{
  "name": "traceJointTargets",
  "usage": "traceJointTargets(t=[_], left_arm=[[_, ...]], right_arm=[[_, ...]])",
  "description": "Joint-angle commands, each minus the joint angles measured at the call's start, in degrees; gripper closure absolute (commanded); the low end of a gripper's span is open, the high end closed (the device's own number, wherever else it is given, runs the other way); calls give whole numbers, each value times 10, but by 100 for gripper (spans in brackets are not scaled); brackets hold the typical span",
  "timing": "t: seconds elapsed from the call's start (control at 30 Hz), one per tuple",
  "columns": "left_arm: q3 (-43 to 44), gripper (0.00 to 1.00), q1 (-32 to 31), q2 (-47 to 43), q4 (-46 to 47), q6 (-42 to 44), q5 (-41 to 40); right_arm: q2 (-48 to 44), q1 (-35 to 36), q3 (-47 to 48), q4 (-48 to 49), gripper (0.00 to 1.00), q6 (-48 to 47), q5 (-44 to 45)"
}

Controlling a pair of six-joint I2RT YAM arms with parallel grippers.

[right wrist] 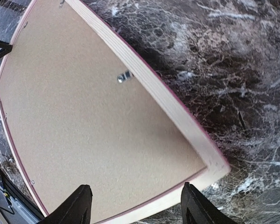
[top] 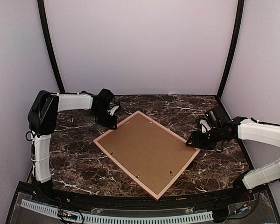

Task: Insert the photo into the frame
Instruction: Rotate the photo frame at the center of the board.

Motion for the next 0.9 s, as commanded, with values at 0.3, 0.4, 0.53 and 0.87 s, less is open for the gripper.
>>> traceJointTargets(t=[0.3, 0.4, 0.53, 0.87], left_arm=[[-264, 94, 28, -156, 91, -205, 4], [-342, 91, 25, -203, 137, -233, 36], [-413, 86, 16, -270, 167, -263, 51], [-509, 79, -23, -390, 172, -316, 64]], right_arm=[[48, 72, -45, 70, 33, 128, 55], [66, 76, -49, 81, 34, 133, 67], [90, 76, -38, 92, 37, 122, 82], [167, 64, 27, 102, 41, 83, 115]])
